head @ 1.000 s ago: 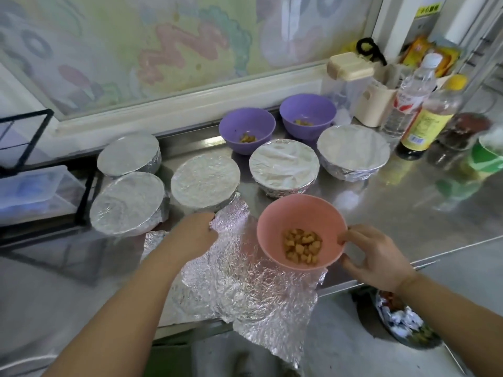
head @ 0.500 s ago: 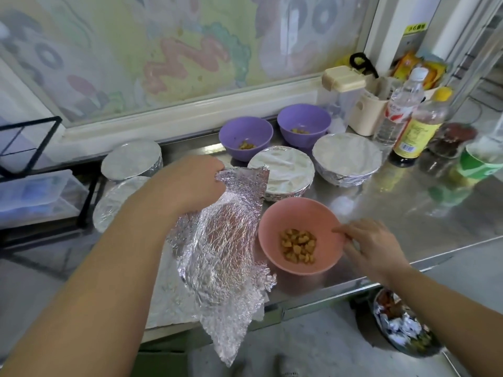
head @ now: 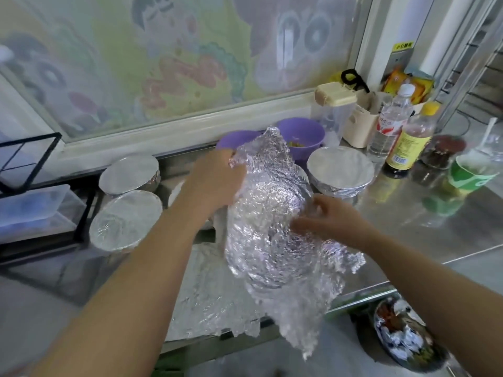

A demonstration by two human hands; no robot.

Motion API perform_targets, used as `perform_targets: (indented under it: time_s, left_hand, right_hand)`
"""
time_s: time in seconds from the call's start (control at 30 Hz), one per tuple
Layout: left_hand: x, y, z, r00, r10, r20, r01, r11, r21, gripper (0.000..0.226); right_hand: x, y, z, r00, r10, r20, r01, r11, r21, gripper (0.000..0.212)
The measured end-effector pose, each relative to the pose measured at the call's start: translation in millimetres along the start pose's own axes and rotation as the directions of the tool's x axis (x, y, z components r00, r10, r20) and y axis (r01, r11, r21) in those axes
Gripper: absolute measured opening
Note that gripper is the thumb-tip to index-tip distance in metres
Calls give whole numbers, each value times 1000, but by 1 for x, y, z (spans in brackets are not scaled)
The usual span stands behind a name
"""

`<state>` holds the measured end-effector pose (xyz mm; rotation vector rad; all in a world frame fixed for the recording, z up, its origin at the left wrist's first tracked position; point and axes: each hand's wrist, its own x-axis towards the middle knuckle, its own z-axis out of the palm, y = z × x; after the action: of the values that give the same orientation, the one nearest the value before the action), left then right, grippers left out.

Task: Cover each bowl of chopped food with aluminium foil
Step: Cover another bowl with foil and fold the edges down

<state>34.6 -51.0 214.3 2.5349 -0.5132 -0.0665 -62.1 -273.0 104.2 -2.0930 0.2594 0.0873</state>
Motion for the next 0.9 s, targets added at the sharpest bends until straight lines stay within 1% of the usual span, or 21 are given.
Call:
perform_targets:
  time_s: [0.03, 0.1, 0.2, 0.3, 0.4, 0.47, 0.57, 0.6, 0.63, 0.7, 0.77, 0.8, 0.83, 0.87, 0.9]
  left_hand:
    - [-2, -6, 11, 998, -42, 39, 44, 997, -68, 20]
    - [-8, -18, 36, 983, -120, 138, 140, 978, -152, 9]
    - [-17, -37, 72, 930, -241, 279, 292, 944, -155, 14]
    - [-23, -56, 96, 856, -327, 401, 417, 894, -161, 11]
    - [-26, -70, 109, 791, -400, 464, 543, 807, -230, 4]
    - [-29, -77, 116, 762, -433, 482, 595, 762, -257, 7]
    - [-34, -83, 122, 757, -462, 462, 624, 722, -299, 13]
    - [-35, -84, 124, 753, -468, 463, 633, 706, -317, 13]
    - [-36, -86, 125, 746, -473, 468, 644, 691, -329, 14]
    - [-37, -88, 127, 742, -479, 469, 653, 675, -344, 20]
    - [-41, -86, 124, 770, -480, 421, 625, 702, -343, 34]
    - [-44, -84, 122, 811, -475, 341, 576, 751, -322, 45]
    - [-47, -81, 121, 872, -450, 194, 488, 833, -261, 54]
    - [-51, -76, 121, 937, -350, 1, 346, 925, -156, 58]
    - [-55, -67, 121, 973, -164, -165, 160, 986, -39, 56]
  right_hand:
    - [6, 6, -7, 999, 21, -44, -24, 997, -71, 44]
    - [17, 17, -20, 994, 30, -102, -56, 965, -257, 44]
    - [29, 31, -23, 992, 34, -121, -90, 863, -496, 49]
    - [38, 40, -11, 990, 33, -138, -116, 747, -655, 50]
    - [39, 39, 3, 987, 17, -162, -133, 660, -739, 50]
    - [34, 35, 11, 980, -45, -192, -120, 635, -763, 54]
    - [19, 34, 29, 956, -191, -222, -29, 694, -720, 55]
    - [14, 36, 35, 953, -214, -215, 1, 710, -704, 55]
    - [9, 39, 41, 960, -201, -195, 8, 716, -698, 55]
    - [0, 45, 49, 982, -124, -139, -13, 701, -713, 59]
    - [-4, 52, 50, 994, -45, -103, -42, 700, -713, 64]
    - [-4, 54, 49, 996, -21, -90, -48, 713, -700, 66]
    - [-5, 56, 49, 997, -6, -78, -49, 727, -685, 67]
    - [-4, 57, 48, 998, 2, -67, -47, 737, -674, 67]
    - [-3, 58, 49, 998, 6, -57, -43, 744, -667, 68]
